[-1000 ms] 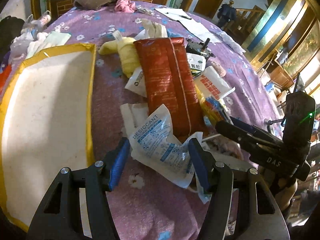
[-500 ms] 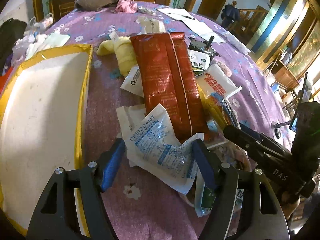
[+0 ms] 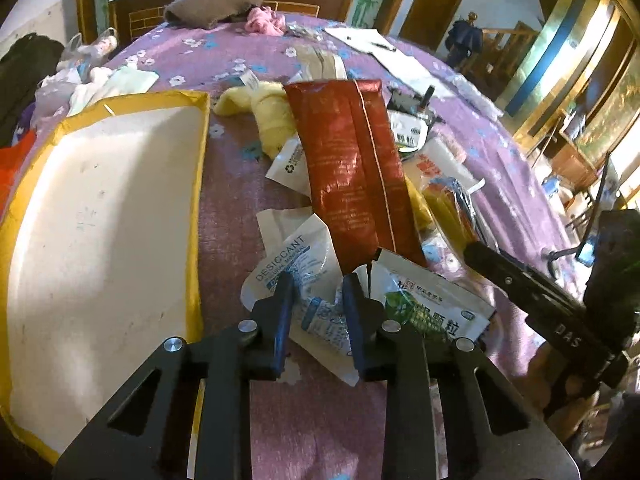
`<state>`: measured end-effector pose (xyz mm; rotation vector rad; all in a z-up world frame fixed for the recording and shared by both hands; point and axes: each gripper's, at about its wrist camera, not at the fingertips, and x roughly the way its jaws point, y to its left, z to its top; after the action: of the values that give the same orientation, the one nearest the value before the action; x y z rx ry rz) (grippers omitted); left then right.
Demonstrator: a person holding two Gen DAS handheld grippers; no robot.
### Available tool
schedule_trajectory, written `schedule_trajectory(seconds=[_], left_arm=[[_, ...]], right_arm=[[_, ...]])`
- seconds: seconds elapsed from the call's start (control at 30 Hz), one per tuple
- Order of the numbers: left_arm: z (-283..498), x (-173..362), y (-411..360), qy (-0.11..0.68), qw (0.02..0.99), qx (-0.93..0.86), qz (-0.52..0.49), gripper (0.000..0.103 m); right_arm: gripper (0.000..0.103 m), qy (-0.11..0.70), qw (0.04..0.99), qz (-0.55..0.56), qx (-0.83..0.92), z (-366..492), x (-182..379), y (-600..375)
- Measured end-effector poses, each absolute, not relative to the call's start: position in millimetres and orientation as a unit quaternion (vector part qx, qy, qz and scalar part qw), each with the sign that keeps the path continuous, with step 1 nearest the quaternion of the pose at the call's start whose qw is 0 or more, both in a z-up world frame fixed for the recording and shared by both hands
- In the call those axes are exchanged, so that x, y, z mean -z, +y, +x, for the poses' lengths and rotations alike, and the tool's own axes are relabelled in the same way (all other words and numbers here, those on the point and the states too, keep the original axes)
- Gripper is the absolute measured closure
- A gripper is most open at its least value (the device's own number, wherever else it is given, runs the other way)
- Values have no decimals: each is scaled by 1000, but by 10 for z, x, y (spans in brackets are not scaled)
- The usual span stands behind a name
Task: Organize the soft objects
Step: 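Grasp the desiccant sachet with left gripper while right grasps the black-wrapped bag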
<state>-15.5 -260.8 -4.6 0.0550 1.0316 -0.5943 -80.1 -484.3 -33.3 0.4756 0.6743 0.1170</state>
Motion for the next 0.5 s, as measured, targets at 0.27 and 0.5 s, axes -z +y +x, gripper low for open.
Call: schedule_trajectory(seconds=[0.27,0.5], left_arm=[[-204,-174,-2492,460,841,285,-3,79],[-218,-281,-2319,446,850,279,-24,79]], right_arm=[[65,319,917,233,-54,-811,331,-4847],[65,306,916,253,-50,-859,259,-4873]])
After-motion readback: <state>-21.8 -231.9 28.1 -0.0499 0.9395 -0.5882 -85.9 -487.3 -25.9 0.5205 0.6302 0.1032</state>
